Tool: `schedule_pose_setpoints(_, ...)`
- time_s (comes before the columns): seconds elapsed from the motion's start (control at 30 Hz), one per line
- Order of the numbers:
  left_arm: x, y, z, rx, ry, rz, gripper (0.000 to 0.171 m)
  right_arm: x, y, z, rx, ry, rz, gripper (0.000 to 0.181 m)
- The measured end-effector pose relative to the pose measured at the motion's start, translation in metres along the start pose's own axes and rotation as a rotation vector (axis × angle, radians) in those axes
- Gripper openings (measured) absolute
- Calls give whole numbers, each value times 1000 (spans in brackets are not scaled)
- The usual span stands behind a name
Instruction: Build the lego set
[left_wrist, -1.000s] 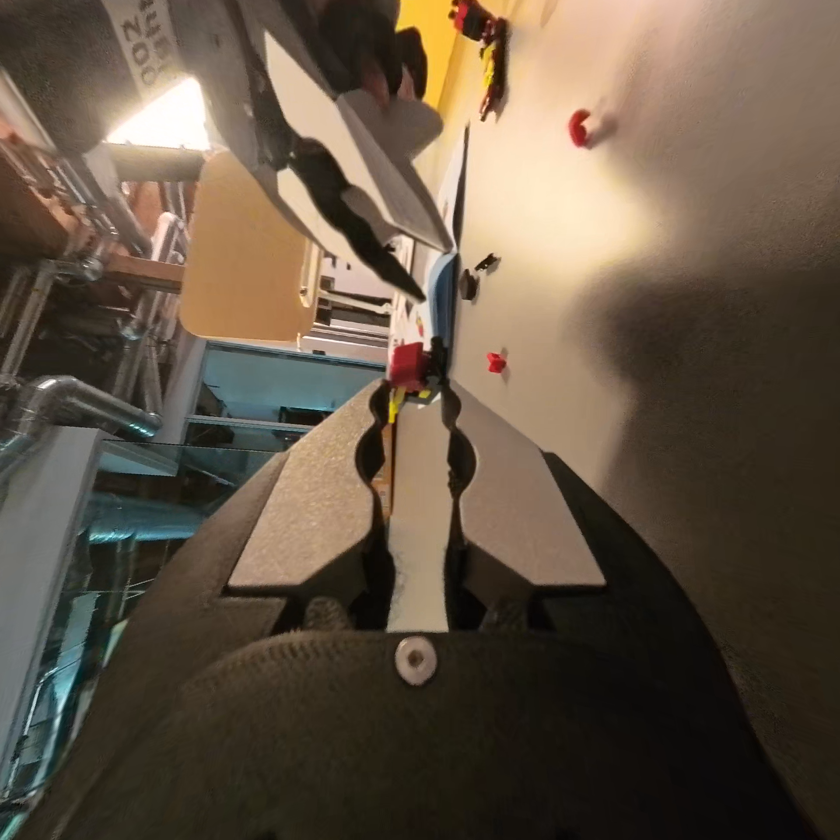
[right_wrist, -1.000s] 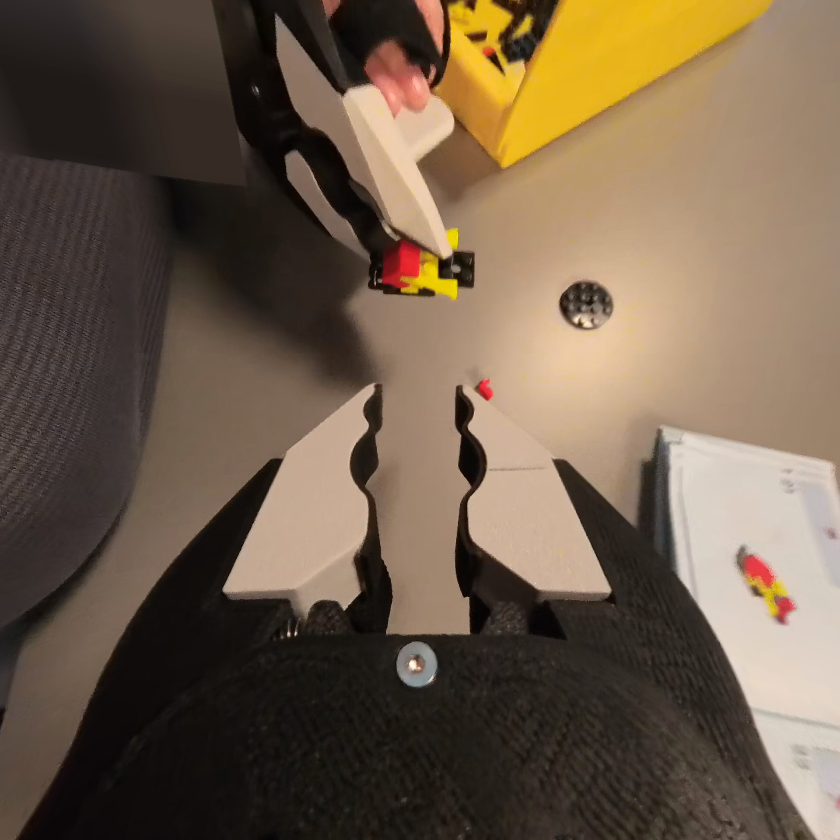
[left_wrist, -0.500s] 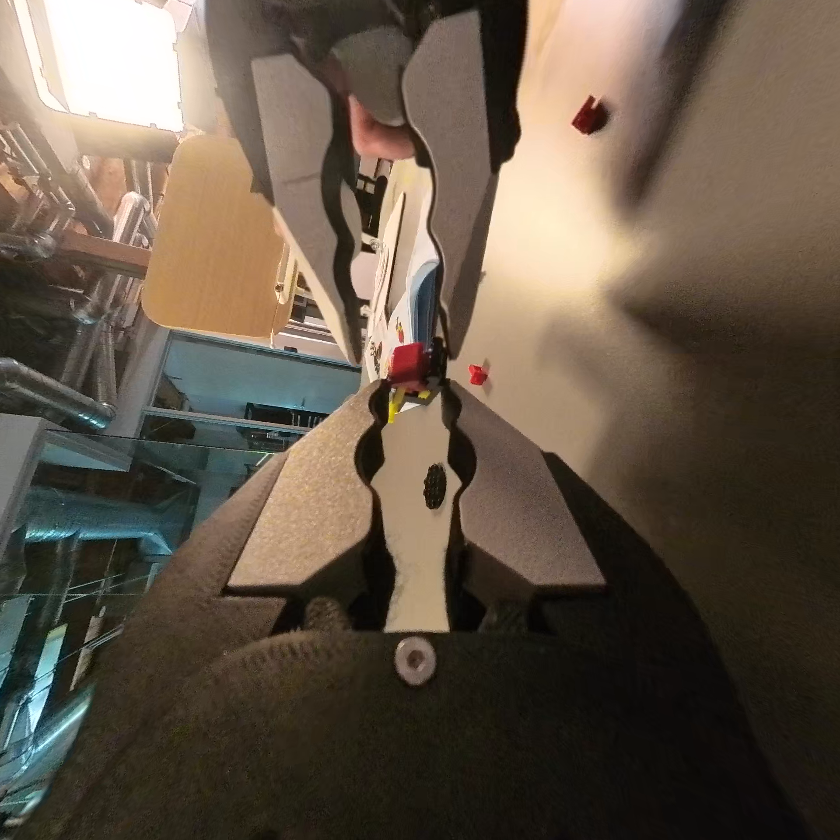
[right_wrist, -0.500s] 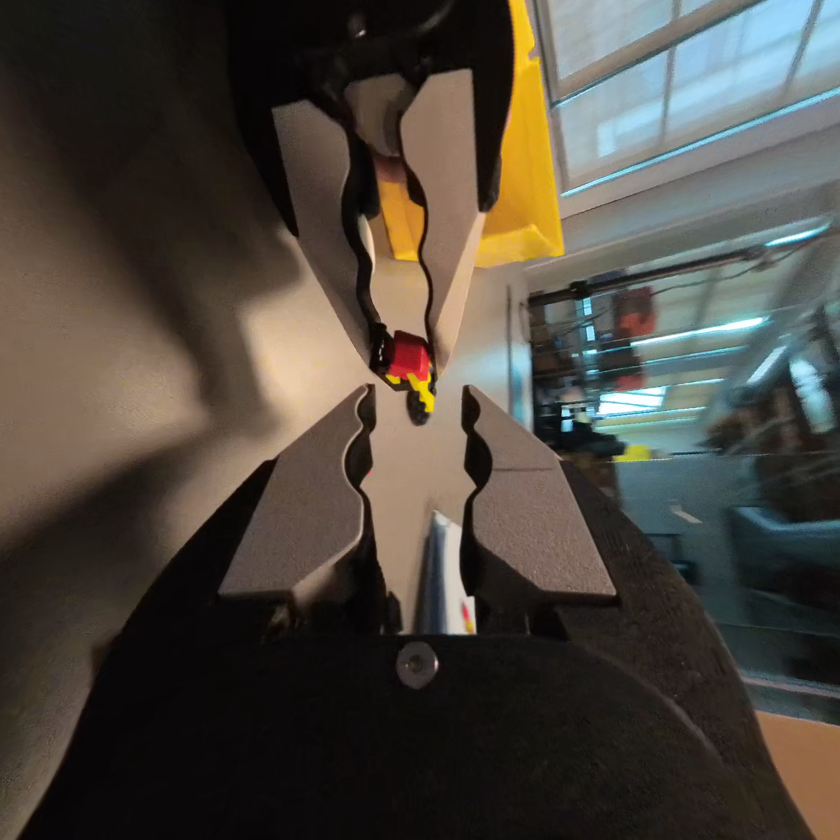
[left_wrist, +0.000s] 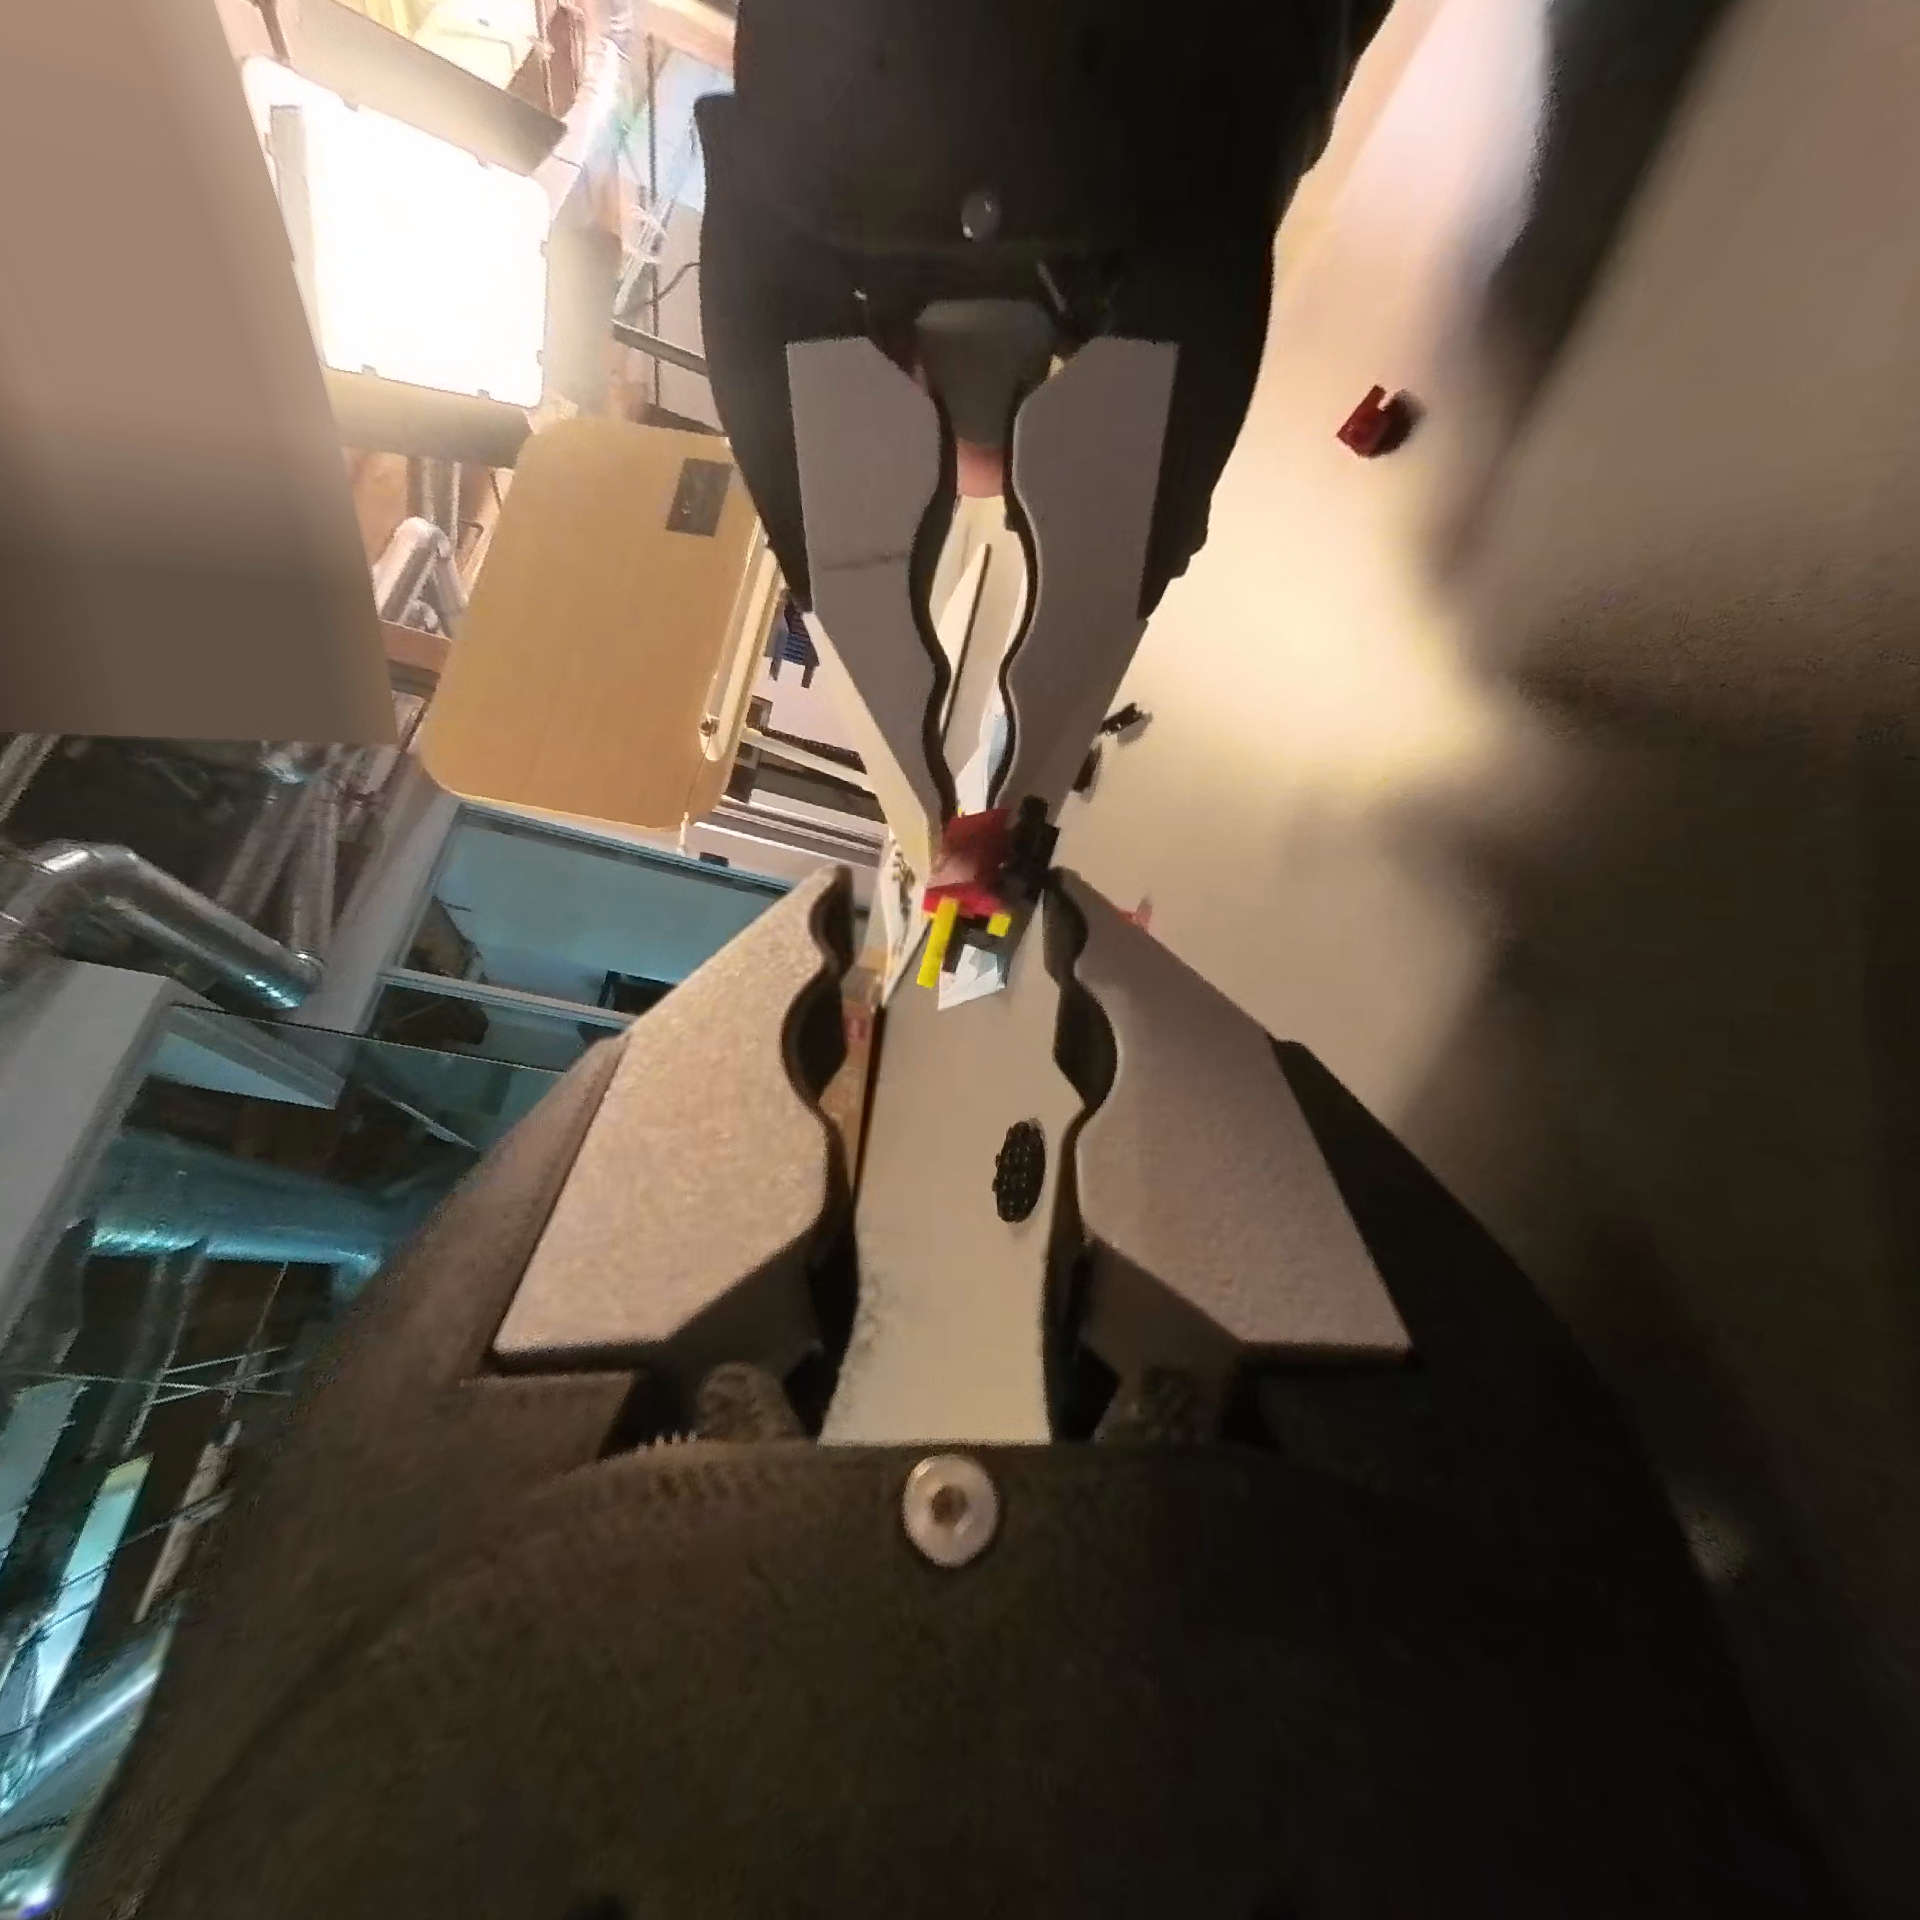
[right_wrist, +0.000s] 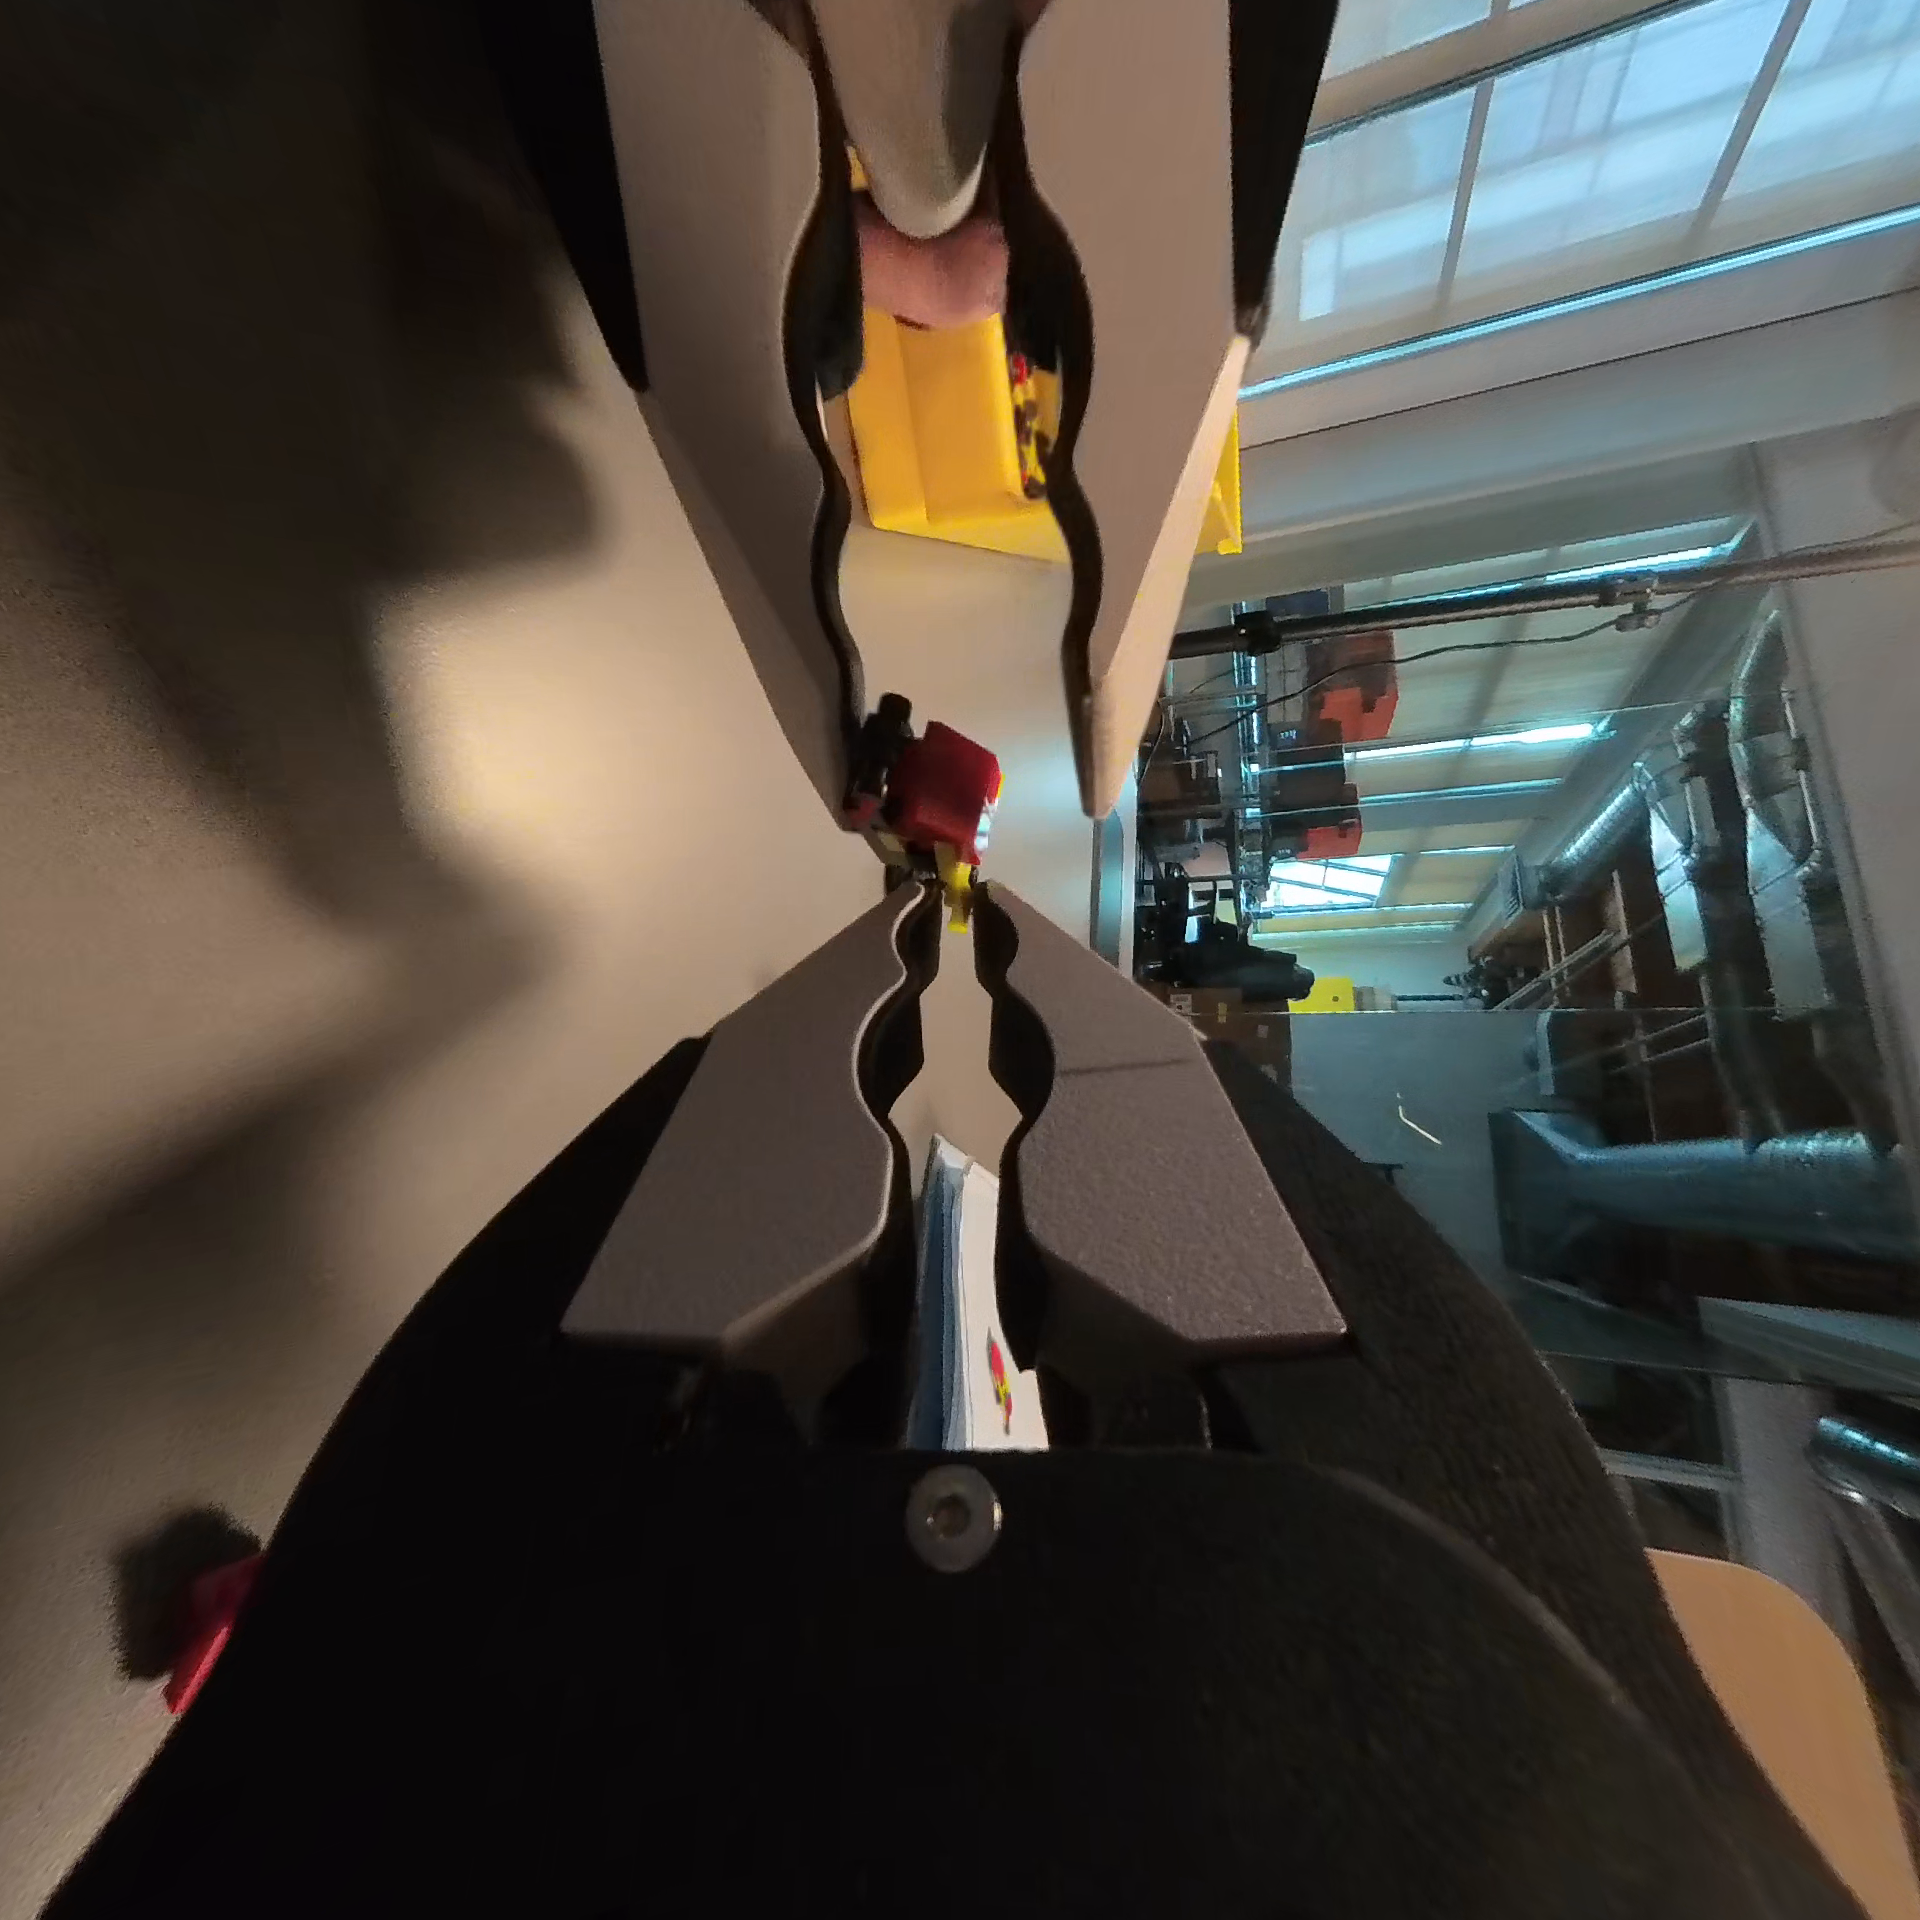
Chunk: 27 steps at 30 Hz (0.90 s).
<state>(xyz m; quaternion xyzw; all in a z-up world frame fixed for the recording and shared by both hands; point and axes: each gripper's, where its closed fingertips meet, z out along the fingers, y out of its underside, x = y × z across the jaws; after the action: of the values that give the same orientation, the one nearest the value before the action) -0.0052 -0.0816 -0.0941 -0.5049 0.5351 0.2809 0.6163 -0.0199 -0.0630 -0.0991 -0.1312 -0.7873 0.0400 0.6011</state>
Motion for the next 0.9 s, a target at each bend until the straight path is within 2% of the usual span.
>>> schedule_pose_setpoints(0.07,4,0,0,2,21,8,33,-2,-1,-1,0,-8,-8,4)
schedule_pose_setpoints(0.13,6,-1,-1,11,42,28,22,-2,-1,-1,-2,-15,-13,4)
schedule_pose_setpoints(0.2,9,0,-1,-5,81,48,21,-6,0,-1,2,-38,-1,4)
schedule_pose_setpoints(0.27,9,0,-2,-6,80,55,20,-8,2,-6,21,-76,43,13)
schedule_pose_setpoints(0.37,7,1,-2,-11,63,61,20,-21,21,-29,9,-271,311,30)
schedule_pose_setpoints(0.5,7,1,0,-7,51,62,20,-42,30,-73,50,-527,803,30)
schedule_pose_setpoints(0.6,7,1,0,-8,53,62,20,-58,30,-94,58,-653,1000,25)
schedule_pose_setpoints(0.9,12,2,0,-13,83,60,20,-83,39,-105,-11,-689,1073,15)
